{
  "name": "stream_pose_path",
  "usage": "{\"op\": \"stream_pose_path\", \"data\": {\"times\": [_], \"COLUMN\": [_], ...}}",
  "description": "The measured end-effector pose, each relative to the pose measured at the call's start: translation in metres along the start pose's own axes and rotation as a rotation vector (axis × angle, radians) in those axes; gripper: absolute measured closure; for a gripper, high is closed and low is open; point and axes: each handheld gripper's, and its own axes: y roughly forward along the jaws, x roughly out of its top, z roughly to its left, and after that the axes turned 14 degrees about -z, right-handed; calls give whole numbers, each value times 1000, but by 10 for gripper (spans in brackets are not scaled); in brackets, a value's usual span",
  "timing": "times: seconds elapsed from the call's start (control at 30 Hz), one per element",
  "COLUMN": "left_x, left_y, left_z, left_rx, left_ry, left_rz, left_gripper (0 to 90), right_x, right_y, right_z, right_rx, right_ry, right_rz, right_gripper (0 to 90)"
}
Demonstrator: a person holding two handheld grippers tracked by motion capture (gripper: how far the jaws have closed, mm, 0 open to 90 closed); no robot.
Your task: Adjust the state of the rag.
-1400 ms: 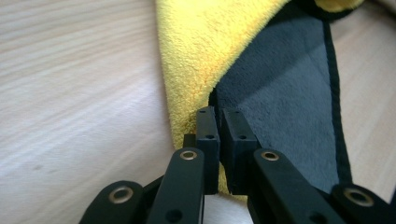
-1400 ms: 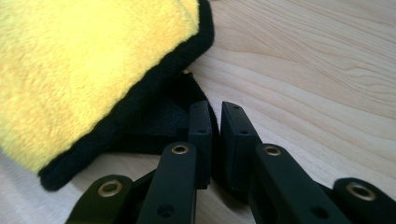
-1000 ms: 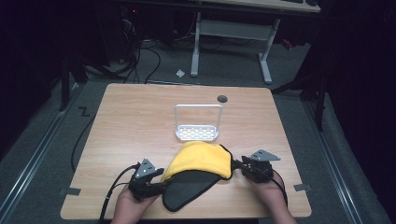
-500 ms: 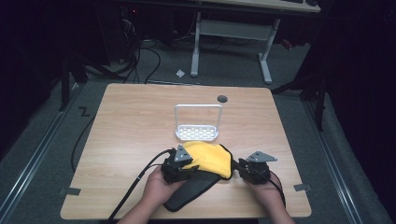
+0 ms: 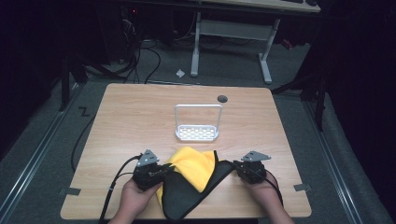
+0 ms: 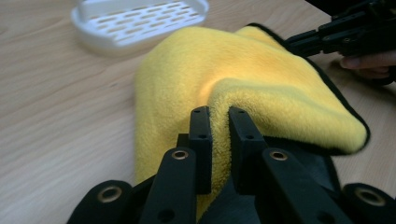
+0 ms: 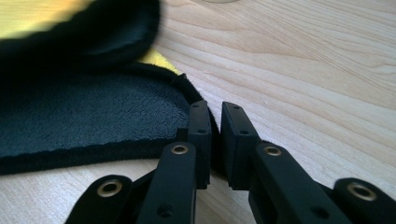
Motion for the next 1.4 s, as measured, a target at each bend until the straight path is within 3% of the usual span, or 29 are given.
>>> {"op": "stream_pose_path", "data": {"times": [0.17, 0.2, 0.37, 0.43, 0.53, 0.57, 0.6, 0.67, 0.8, 0.83, 0.9, 0.93, 1.0, 1.07, 1.1, 1.13, 1.2, 1.23, 1.27, 1.33, 1.37, 1.4], "left_x": [-19, -25, -26, -27, -24, -20, -13, -9, 3, 5, 5, 6, 8, 11, 11, 11, 9, 9, 10, 19, 19, 28], "left_y": [-14, -14, -13, -13, -19, -22, -27, -27, -13, 2, 9, 17, 33, 50, 66, 66, 76, 78, 78, 69, 69, 55], "left_z": [25, 32, 34, 34, 33, 32, 26, 21, -8, -23, -28, -35, -50, -65, -76, -76, -84, -85, -84, -69, -69, -53], "left_rx": [33, 37, 57, 82, 100, 101, 101, 90, -2, -51, -65, -80, -109, -108, -81, -81, -18, 29, 52, 56, 56, 81], "left_ry": [-81, -113, -97, -80, -77, -72, -53, -41, 33, 56, 62, 73, 99, 158, 230, 230, 319, 365, 374, 300, 300, 247], "left_rz": [14, 33, 50, 71, 52, 29, -7, -23, -36, -12, 1, 19, 37, 65, 113, 113, 162, 176, 178, 148, 148, 90], "left_gripper": [805, 804, 787, 739, 679, 645, 632, 586, 518, 466, 419, 419, 349, 332, 303, 301, 329, 408, 529, 758, 777, 787], "right_x": [-1, -1, -2, -3, -4, -2, -1, 2, 5, 6, 6, 6, 6, 6, 6, 6, 5, 5, 5, 4, 4, 3], "right_y": [-2, -3, -7, -8, -9, -13, -14, -19, -22, -22, -20, -20, -17, -16, -14, -14, -13, -13, -13, -9, -9, -6], "right_z": [-6, -9, -22, -29, -34, -33, -32, -29, -18, -8, 3, 3, 18, 22, 26, 26, 29, 30, 32, 38, 38, 42], "right_rx": [-39, -60, -103, -129, -138, -134, -129, -114, -73, -44, -18, -18, 13, 25, 38, 38, 54, 61, 73, 114, 114, 128], "right_ry": [-2, -9, -7, 7, 36, 38, 44, 62, 62, 49, 29, 29, -4, -11, -13, -13, -11, -12, -12, -37, -37, -54], "right_rz": [5, 6, 9, 10, 2, -27, -38, -66, -87, -83, -77, -77, -63, -59, -52, -52, -49, -45, -43, -31, -31, -9], "right_gripper": [833, 833, 833, 830, 790, 722, 703, 664, 650, 642, 634, 634, 629, 629, 628, 628, 623, 624, 623, 635, 635, 680]}}
